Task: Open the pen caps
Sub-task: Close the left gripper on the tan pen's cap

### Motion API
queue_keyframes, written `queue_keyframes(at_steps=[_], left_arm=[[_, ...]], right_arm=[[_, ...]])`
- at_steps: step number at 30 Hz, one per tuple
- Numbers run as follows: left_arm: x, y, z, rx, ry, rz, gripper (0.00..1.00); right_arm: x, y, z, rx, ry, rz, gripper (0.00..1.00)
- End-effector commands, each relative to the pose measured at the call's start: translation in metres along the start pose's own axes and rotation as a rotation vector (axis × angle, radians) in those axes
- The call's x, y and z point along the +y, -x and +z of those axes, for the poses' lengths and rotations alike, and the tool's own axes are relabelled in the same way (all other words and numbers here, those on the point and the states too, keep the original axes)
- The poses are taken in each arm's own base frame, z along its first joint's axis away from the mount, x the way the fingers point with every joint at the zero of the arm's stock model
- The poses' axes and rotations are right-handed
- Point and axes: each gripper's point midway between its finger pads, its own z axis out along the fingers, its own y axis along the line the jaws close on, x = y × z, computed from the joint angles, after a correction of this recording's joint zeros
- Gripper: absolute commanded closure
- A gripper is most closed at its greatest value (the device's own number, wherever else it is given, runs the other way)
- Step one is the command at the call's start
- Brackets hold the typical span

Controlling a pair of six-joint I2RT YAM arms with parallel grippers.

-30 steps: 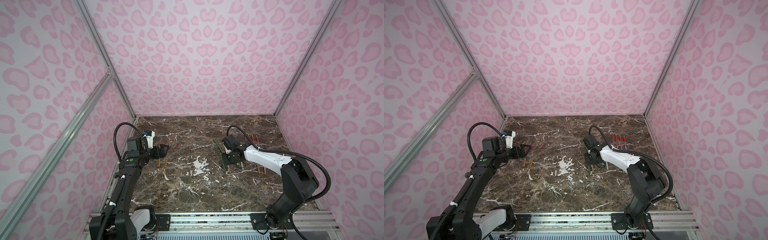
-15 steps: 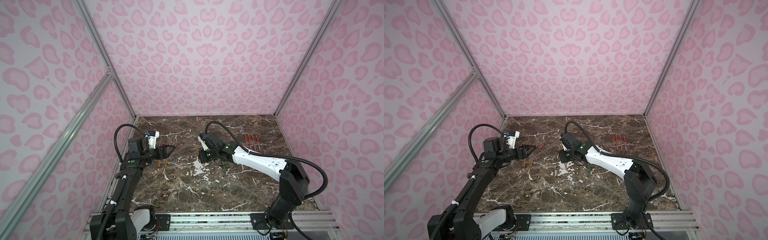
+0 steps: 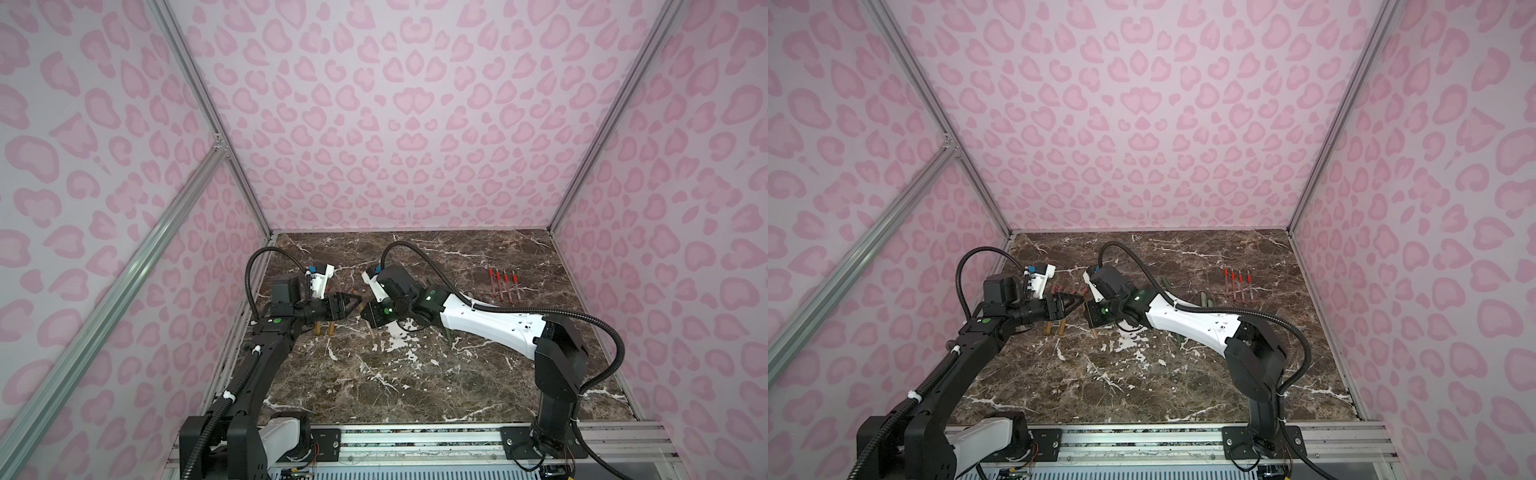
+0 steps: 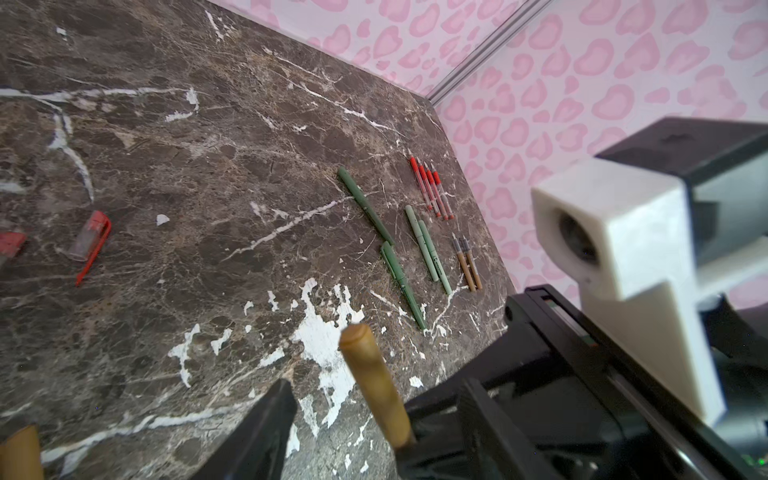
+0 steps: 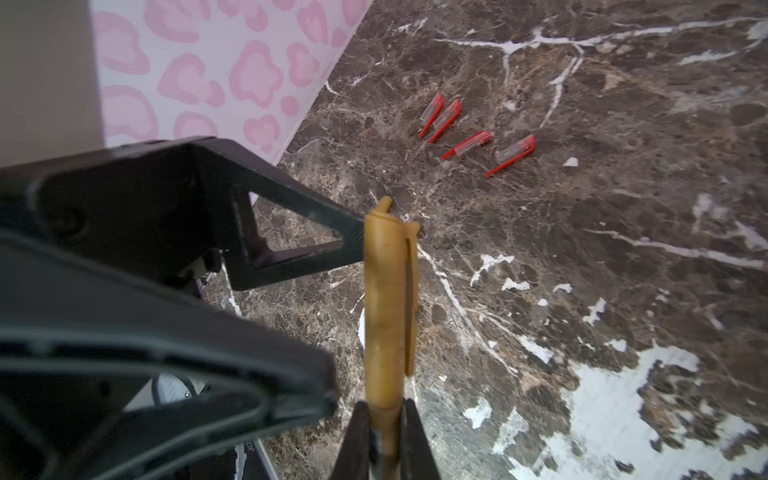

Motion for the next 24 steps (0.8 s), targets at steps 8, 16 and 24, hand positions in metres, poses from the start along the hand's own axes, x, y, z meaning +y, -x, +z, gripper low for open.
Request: queue_keyframes(at_steps=[8, 16, 24], left_arm=[[0.0, 0.013, 0.006, -0.02, -0.001, -0.003, 0.81], [-0.001, 0.015, 0.003, -0.027, 0.014, 0.004, 0.96], [-0.002, 0.017, 0.003, -0.036, 0.007, -0.009, 0.96]], right_arm=[[0.013, -0.002, 0.011, 0.009, 0.039, -0.028, 0.93], [0.01, -0.005, 0.016, 0.01, 0.034, -0.027, 0.79], [0.005, -0.014, 0.029, 0.037, 0.034, -0.014, 0.81]])
